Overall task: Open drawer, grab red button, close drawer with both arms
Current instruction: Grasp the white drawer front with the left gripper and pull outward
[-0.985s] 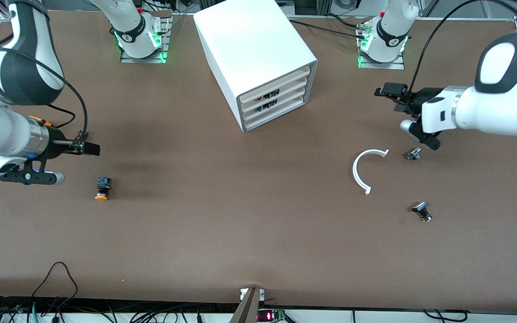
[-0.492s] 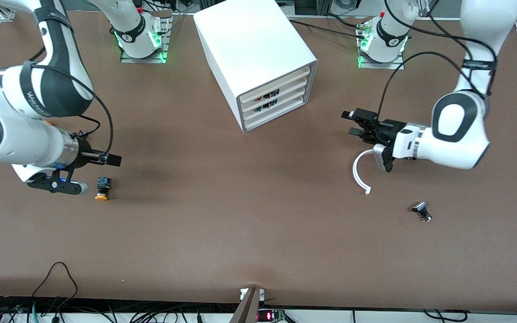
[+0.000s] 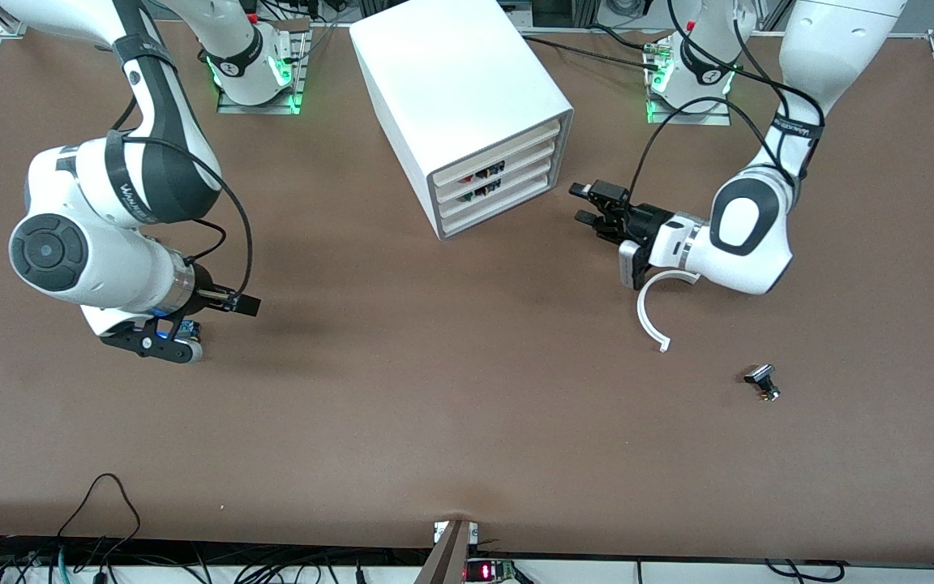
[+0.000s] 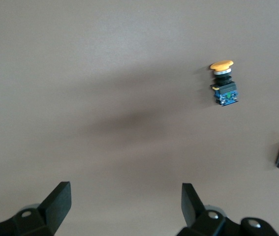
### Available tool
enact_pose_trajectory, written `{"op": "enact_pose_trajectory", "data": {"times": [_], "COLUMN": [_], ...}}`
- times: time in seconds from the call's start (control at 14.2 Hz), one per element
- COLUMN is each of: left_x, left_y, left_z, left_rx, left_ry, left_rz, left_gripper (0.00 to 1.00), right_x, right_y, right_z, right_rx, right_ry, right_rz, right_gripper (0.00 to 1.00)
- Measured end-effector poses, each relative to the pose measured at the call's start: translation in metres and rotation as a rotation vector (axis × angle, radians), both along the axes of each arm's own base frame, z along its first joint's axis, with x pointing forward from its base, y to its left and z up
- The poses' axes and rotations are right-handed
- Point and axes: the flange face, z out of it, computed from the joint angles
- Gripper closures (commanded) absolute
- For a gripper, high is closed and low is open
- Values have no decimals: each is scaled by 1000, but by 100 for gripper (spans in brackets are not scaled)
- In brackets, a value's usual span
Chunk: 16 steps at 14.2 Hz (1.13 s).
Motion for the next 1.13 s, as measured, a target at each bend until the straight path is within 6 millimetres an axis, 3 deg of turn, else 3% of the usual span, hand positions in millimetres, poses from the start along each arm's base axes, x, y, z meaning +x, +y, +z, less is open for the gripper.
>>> {"op": "enact_pose_trajectory", "data": {"times": [0.42, 0.56, 0.63, 0.77, 0.98, 1.13], "left_x": [-42, -55, -60, -70, -86, -95], "left_y": [-34, -43, -48, -60, -78, -85], "left_z": [-38, -49, -52, -56, -60, -64], "left_rx": [-98, -104, -99, -109, -130, -141], "left_ry": [14, 33, 37, 36, 35, 31], "left_rz": [-2, -12, -17, -32, -43, -60], "left_gripper": [33, 34, 42, 43, 62, 89], "right_x": [-14, -18, -19, -21, -23, -24], "right_y": [63, 81, 88, 103, 133, 151], "right_z": [-25, -24, -22, -18, -5, 3], "right_rx": [-20, 6, 23, 47, 58, 65], "right_ry": [22, 21, 17, 8, -18, -37], "right_rz": [-96, -139, -162, -207, -262, -290], "right_gripper": [1, 1, 1, 1, 1, 1]}}
